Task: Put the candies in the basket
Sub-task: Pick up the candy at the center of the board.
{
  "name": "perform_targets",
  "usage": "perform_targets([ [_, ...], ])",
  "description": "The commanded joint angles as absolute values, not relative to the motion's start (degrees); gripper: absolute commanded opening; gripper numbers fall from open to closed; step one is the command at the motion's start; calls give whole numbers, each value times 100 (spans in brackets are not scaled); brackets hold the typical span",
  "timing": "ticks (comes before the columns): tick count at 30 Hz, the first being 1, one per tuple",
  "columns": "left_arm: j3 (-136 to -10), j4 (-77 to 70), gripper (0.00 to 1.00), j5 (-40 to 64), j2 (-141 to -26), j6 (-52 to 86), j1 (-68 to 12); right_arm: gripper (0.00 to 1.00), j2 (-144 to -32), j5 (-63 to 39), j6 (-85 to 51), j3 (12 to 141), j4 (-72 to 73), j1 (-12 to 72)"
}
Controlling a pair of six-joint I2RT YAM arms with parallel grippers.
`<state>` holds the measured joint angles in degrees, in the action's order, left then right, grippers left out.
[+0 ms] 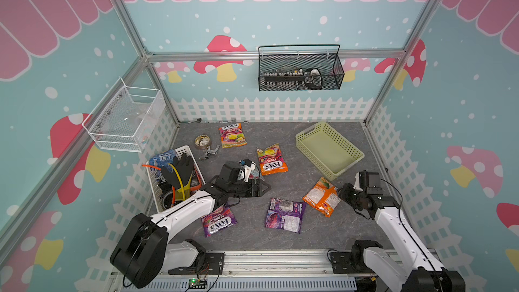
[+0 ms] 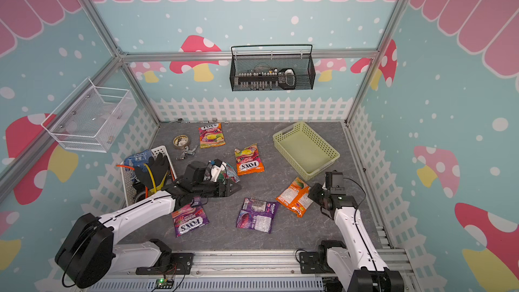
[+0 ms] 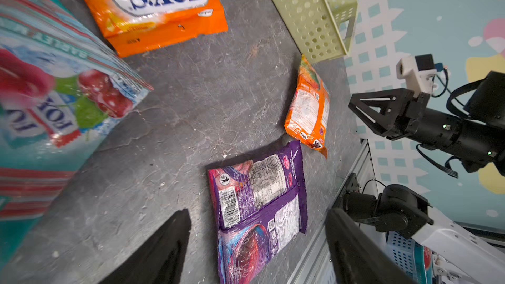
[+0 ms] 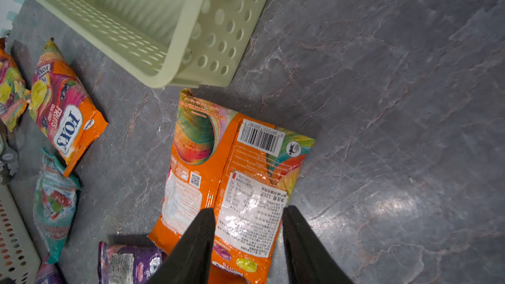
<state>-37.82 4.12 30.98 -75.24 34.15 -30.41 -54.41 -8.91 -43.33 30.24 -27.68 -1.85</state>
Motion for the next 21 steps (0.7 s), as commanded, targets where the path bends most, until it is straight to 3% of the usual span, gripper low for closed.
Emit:
perform_targets([
  [1,-4073,-106,75,2941,-7808,3568,-3364,40,-5668,-672,-4354,2880,-2297,-257],
  [8,-4774,-839,64,2870,-8837,3736,-4147,39,-6084,-1500,-4306,2495,-1380,-693],
  [21,-6217,-1109,52,3133,-10643,3780,-4632,50,-5855,-1544,-4285,1936,-799,-1019],
])
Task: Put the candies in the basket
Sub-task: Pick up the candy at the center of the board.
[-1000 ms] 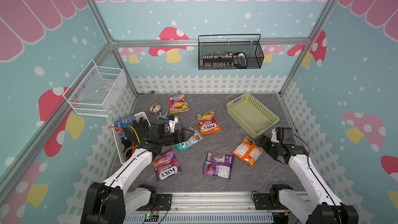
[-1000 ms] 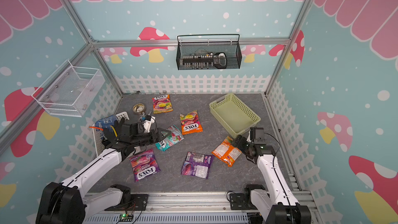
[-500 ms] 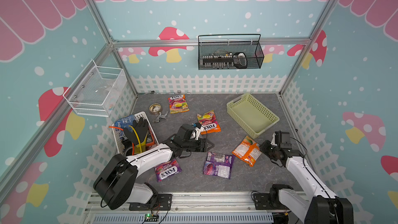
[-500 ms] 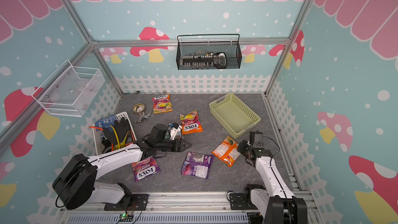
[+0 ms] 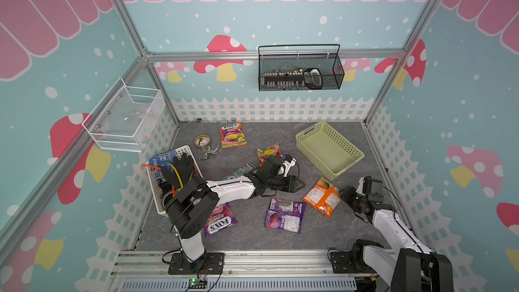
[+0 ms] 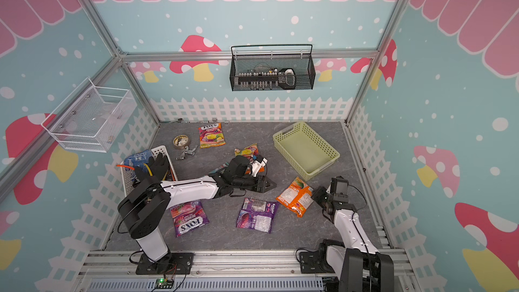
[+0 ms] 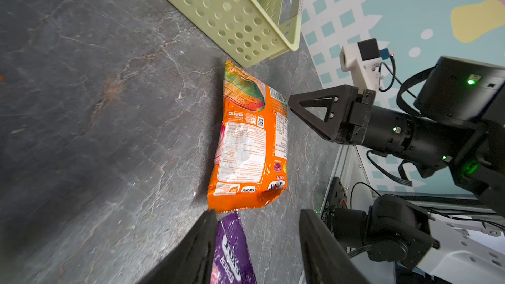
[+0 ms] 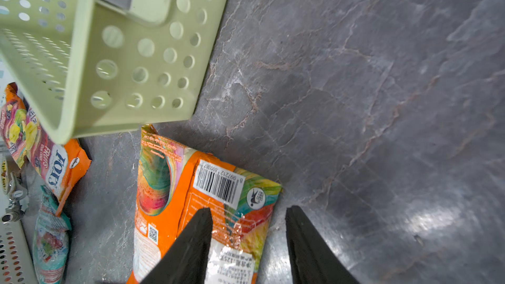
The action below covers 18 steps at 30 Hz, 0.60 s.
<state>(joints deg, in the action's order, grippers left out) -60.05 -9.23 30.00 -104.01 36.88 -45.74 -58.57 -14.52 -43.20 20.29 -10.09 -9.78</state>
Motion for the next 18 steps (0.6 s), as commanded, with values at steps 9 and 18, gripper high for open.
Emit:
perform_targets([
  [9,-6884,-1231,47,3319,-11608,3924,-4828,55,-6006,-1677,-4485,1714,-539,-1024],
  [18,-7154,-1217,43,3349,-12125,3891,-4948,55,-6092,-1891,-4549,1474,-38,-1028],
])
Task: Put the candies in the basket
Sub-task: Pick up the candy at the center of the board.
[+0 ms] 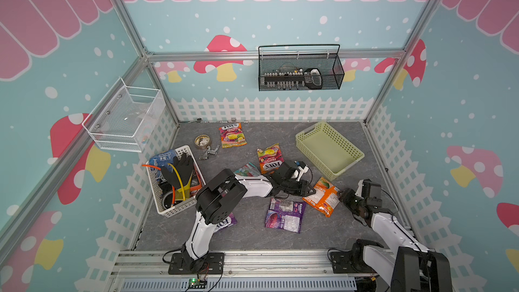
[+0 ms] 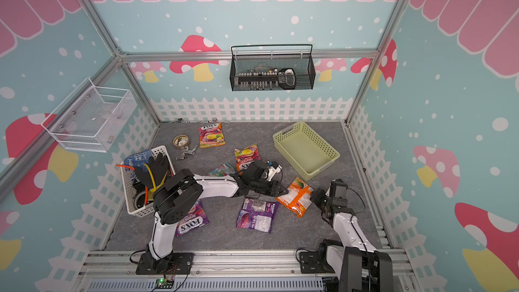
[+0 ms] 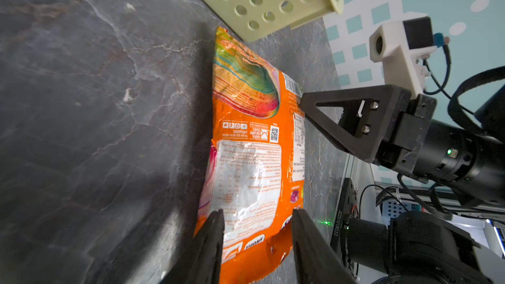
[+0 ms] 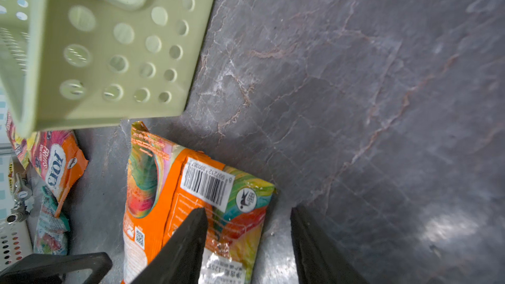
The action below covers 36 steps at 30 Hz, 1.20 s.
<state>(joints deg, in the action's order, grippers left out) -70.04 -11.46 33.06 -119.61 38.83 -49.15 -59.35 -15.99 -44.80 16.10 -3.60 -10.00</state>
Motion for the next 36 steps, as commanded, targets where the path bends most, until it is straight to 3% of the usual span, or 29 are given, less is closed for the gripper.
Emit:
perform_targets([
  [1,-7154,-1221,43,3348,-12182,3887,-4948,54,-6158,-2029,-4550,1455,48,-1024],
  [9,-7058,-1197,42,3305,-12323,3872,-4948,45,-5861,-2439,-4672,1144,496,-1025],
  [16,-6933,-1163,42,3248,-12301,3850,-4948,13,-5239,-2490,-4737,1099,407,-1020],
  [20,-6843,-1123,42,3183,-12185,3845,-4948,1,-4779,-2631,-4757,1185,160,-1022],
  [26,-6680,-1055,46,3253,-11689,3858,-4914,0,-4029,-2611,-4167,1942,-1215,-1027],
  [31,-6475,-998,54,3415,-10866,3915,-4766,0,-3438,-2610,-3676,2964,-2377,-1009],
  [36,-6331,-606,64,3236,-9985,3872,-4425,0,-3591,-2694,-3543,3823,-2778,-898],
])
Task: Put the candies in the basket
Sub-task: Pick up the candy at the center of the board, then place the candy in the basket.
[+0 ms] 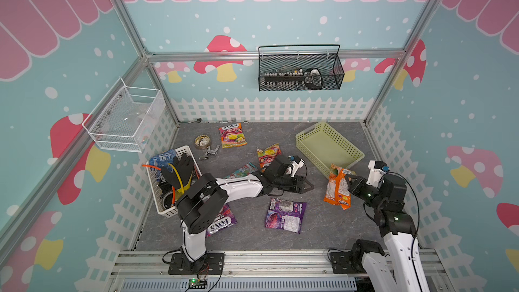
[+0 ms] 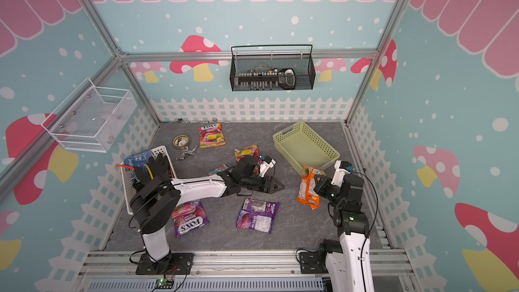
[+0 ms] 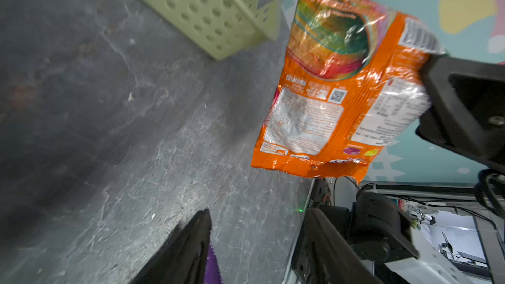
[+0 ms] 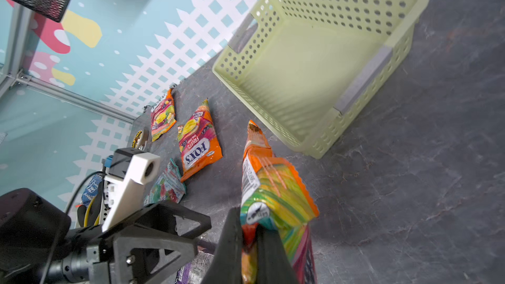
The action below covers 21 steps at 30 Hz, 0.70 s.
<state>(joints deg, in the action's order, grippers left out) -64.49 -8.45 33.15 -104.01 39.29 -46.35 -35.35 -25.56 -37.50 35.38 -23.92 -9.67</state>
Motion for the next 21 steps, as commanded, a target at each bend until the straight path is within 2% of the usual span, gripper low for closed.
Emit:
perform_targets([
  [1,-6296,-513,67,3205,-9814,3847,-4323,0,-3638,-2707,-3620,3970,-2713,-880],
  [5,-6135,-8,80,2917,-9131,3616,-3970,0,-3919,-2350,-3709,4541,-2305,-734],
  [6,-6082,114,99,2834,-8955,3536,-3873,0,-4065,-2139,-3672,4701,-2134,-677],
  [10,-5874,582,99,2692,-8403,3308,-3487,0,-4832,-1370,-3383,5210,-1729,-246],
  [15,-5489,988,99,2499,-7704,3077,-3052,0,-5896,515,-2736,5679,-1105,778],
  [21,-5134,1363,99,2511,-7027,2928,-2652,0,-7057,1833,-1855,6027,-120,1075],
])
